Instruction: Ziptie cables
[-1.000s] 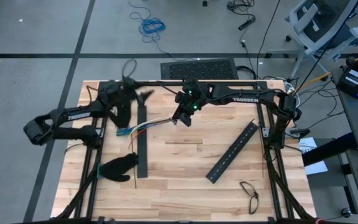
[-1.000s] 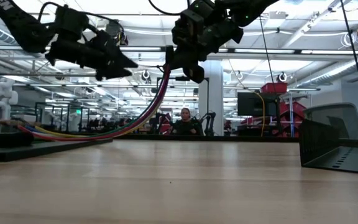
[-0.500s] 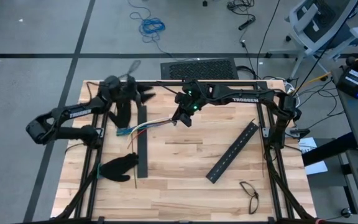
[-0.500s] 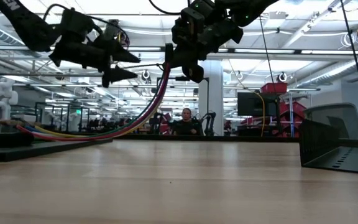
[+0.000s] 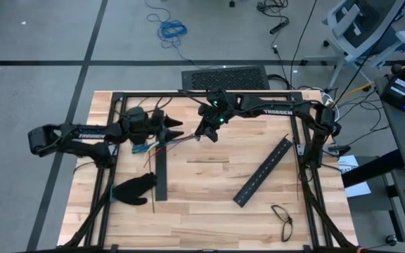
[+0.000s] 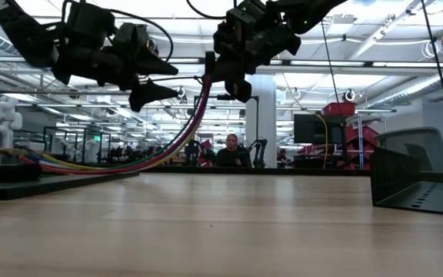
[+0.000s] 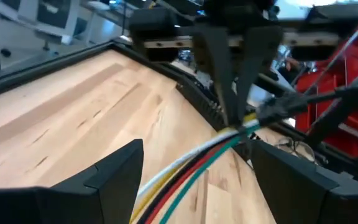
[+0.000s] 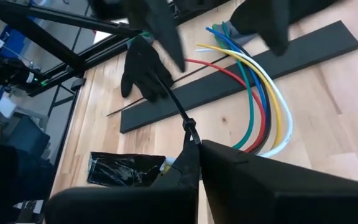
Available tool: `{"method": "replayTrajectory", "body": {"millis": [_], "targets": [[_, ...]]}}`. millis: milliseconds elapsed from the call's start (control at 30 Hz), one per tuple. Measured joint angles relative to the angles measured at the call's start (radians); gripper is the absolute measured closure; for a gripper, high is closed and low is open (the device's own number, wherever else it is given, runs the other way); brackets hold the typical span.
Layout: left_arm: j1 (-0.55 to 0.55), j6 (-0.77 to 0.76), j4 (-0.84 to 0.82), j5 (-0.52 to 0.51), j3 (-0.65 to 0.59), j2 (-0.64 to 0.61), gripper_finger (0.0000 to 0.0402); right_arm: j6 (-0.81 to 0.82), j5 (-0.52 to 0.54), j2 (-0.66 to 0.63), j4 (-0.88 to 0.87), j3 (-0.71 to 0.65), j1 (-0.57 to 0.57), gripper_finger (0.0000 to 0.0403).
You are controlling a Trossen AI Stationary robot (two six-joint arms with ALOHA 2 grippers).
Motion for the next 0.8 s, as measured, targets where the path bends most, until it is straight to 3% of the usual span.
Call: {"method": "replayTrajectory", "body": {"millis": [300,467,633,800], "targets": [[-0.095,-0.015,0.015,0.035,0.000,0.000,0.0124,0.008,-0.004,0.000,-0.002,0.000,0.000,0.0403],[-0.091,0.101,0.008,-0.041,0.000,0.000,0.0191,0.013,-0.008,0.000,-0.003,0.000,0.000,0.0403],[-0.080,0.152,0.016,-0.040,0.000,0.008,0.0260,0.013,-0.008,0.000,-0.002,0.000,0.000,0.0403],[-0.078,0.159,0.066,-0.026,0.002,0.077,0.0299,0.013,-0.008,0.000,-0.002,0.000,0.000,0.0403]]}}
